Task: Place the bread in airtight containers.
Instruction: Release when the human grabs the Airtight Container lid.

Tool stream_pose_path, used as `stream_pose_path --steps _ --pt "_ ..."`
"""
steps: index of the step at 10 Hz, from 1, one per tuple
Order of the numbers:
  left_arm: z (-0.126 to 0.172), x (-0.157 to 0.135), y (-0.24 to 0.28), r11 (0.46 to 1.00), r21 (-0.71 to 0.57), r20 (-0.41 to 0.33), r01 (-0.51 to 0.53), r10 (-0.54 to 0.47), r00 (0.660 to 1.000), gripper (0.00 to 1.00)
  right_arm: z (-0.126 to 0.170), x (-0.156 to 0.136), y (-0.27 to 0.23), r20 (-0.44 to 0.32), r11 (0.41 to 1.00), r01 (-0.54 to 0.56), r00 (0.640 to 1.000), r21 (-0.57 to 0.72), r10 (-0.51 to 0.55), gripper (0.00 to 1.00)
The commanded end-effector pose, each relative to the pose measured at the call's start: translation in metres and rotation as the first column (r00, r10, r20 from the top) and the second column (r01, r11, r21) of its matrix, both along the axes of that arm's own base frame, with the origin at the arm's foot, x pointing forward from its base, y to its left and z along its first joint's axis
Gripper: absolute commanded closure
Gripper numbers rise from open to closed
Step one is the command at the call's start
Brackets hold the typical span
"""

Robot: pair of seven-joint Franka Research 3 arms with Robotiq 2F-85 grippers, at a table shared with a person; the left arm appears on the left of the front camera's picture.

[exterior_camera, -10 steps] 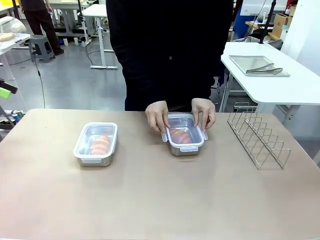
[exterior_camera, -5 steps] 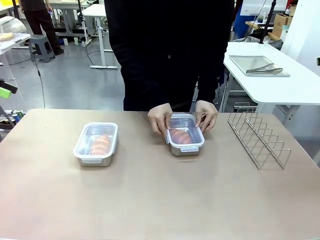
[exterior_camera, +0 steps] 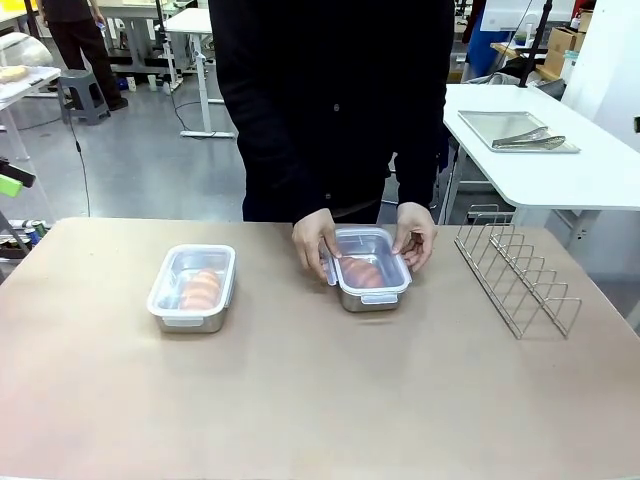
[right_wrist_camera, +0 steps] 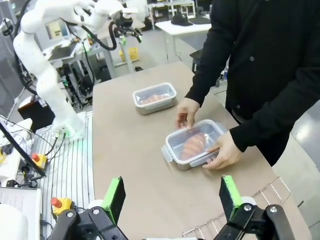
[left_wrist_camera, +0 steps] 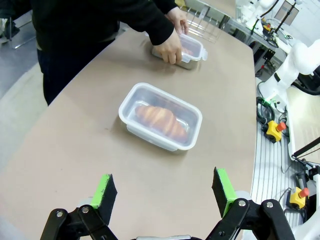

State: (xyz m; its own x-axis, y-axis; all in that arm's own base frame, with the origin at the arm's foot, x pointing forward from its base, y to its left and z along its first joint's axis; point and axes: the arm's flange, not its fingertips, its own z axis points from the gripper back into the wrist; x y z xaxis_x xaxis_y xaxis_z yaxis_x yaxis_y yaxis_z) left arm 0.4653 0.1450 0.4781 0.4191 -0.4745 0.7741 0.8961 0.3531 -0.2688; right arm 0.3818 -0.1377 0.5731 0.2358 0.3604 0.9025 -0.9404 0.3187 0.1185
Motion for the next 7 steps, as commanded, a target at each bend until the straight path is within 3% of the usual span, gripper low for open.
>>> stream_pose_path --steps 1,7 --pt "0.0015 -0.0016 -0.0018 1.000 0.010 0.005 0.007 -0.007 1.000 0.00 0.0011 -0.0007 -0.0001 -0.007 1.000 -0.003 1.000 0.000 0.003 0.00" --pt "0.0015 -0.0016 -0.0018 1.000 0.010 0.005 0.007 -0.007 1.000 0.00 0.0011 -0.0007 -0.0001 -0.007 1.000 -0.003 1.000 0.000 0.003 0.00"
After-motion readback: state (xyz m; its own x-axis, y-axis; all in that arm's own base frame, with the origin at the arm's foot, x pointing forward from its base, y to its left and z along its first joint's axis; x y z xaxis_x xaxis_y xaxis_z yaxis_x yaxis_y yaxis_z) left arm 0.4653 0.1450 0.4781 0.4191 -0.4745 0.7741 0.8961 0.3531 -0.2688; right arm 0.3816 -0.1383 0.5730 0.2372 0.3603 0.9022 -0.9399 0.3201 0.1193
